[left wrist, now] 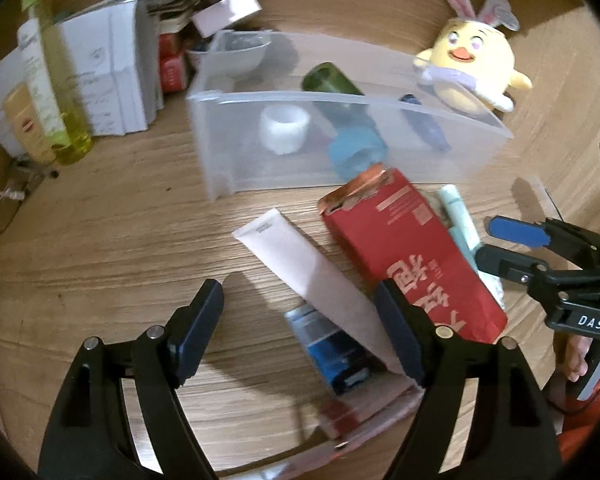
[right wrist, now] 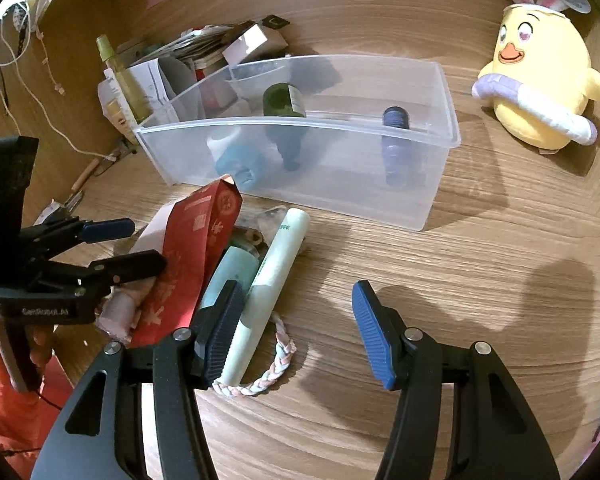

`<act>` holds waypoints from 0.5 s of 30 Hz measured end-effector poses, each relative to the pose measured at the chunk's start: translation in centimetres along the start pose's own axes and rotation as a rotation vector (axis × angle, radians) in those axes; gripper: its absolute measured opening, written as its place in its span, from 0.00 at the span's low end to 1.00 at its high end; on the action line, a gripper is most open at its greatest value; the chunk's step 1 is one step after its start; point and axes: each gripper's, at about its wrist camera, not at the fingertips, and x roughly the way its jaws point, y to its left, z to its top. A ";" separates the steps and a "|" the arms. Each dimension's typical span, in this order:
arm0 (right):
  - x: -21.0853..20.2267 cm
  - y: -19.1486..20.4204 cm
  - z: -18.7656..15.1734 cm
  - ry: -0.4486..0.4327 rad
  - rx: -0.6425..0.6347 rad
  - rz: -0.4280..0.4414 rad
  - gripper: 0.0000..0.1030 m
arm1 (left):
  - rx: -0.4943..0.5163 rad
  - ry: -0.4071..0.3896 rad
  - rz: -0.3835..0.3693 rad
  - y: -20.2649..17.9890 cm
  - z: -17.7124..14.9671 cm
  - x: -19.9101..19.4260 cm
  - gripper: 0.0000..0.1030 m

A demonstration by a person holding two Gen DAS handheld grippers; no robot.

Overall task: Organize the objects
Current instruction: 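Withdraw both grippers from the bin toward the remaining items, then grasp the pale green tube with the right gripper while the left gripper grasps the white tube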

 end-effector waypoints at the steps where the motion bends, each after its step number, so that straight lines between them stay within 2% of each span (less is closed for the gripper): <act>1: 0.1 0.0 0.1 0.003 -0.001 0.003 0.52 | -0.007 -0.001 0.005 0.3 0.0 0.0 0.76; 4: 0.5 0.3 0.2 0.007 -0.011 0.000 0.51 | -0.018 -0.004 0.012 0.8 0.0 0.0 0.76; 8: 1.0 0.5 0.5 0.016 -0.013 0.007 0.40 | -0.016 -0.010 0.013 1.0 -0.1 0.0 0.75; 10: 1.3 0.6 0.7 0.021 -0.017 0.009 0.34 | -0.013 -0.013 0.001 0.8 0.0 0.1 0.69; 12: 1.7 0.8 0.7 0.029 -0.023 0.013 0.27 | -0.007 -0.014 -0.018 0.8 -0.1 0.0 0.58; 13: 1.8 1.0 0.8 0.028 -0.033 0.008 0.26 | -0.005 -0.013 -0.032 0.5 0.0 0.0 0.51; 15: 2.0 1.3 0.8 0.029 -0.046 0.000 0.23 | -0.008 -0.006 -0.062 0.4 0.0 -0.1 0.44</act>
